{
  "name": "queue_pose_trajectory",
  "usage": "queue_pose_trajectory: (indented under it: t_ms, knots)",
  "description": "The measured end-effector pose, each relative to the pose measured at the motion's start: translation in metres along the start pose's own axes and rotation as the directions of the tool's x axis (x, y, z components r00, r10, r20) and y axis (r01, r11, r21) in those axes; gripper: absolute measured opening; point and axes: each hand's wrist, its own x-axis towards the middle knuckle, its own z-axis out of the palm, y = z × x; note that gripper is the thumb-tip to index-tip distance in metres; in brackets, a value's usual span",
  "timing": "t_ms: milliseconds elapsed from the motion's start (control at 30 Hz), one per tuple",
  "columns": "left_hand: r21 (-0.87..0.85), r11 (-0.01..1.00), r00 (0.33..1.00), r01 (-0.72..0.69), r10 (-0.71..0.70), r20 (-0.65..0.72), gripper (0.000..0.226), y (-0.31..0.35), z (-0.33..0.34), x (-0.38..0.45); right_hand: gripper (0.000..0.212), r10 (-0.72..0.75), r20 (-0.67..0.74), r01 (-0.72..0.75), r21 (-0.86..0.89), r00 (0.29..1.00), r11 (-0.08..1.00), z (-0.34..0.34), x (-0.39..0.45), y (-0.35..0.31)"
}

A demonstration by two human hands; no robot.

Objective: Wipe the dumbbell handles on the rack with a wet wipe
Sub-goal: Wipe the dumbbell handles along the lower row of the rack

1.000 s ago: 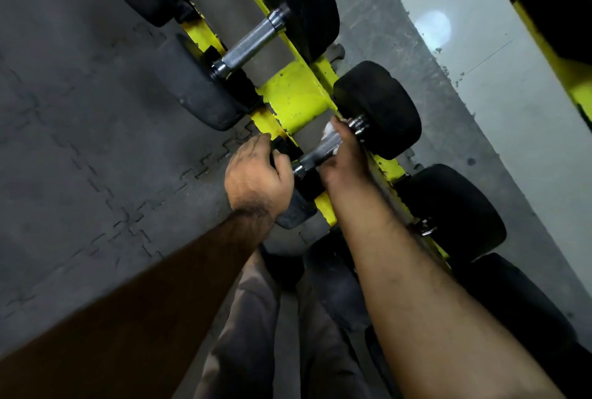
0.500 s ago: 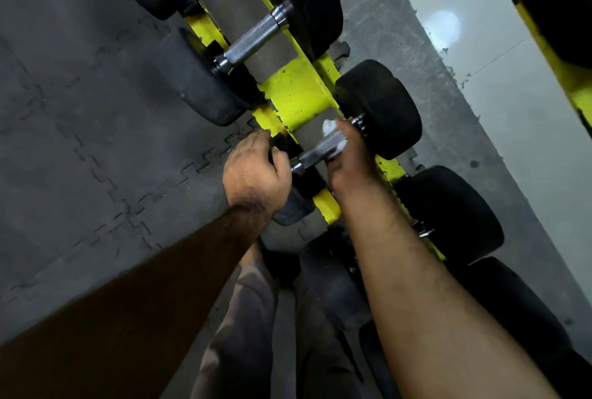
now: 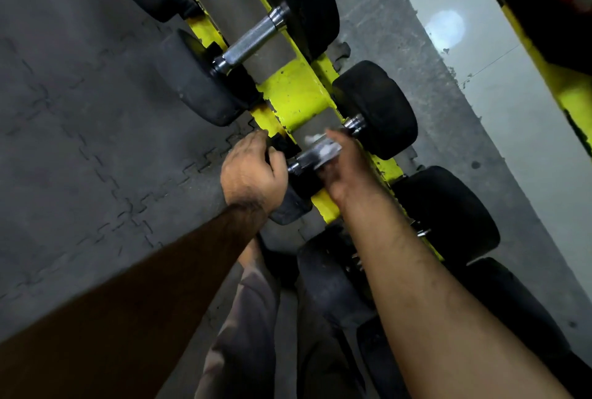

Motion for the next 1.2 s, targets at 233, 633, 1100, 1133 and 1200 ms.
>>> queue_pose_trajectory:
  t_ms: [233,633,1100,1133,1200]
  knots:
    - [0.004,1.000,1.000,-0.007,0.007,0.010,0.046,-0.002,-0.001,0.001,0.021,-0.096,0.091,0.072,0.239,0.991,0.968,0.001,0.001,-0.004]
    - [-0.012,1.000,1.000,0.008,-0.008,0.000,0.049,0.000,-0.002,0.001,0.020,-0.175,-0.094,0.196,0.342,0.980,0.919,0.016,0.012,-0.003]
    - [0.054,0.995,0.995,-0.086,0.084,0.047,0.045,0.004,-0.006,-0.004,0.019,-0.200,-0.148,0.190,-0.075,0.969,0.979,0.000,-0.022,0.049]
    - [0.052,0.993,0.993,-0.108,0.105,0.057,0.047,0.005,-0.005,-0.007,0.021,-0.246,-0.170,0.224,-0.140,0.954,0.964,0.001,-0.021,0.049]
    - [0.037,0.992,0.990,-0.125,0.122,0.065,0.050,0.006,-0.005,-0.016,0.014,-0.301,-0.222,0.251,-0.229,0.927,0.941,0.000,-0.021,0.044]
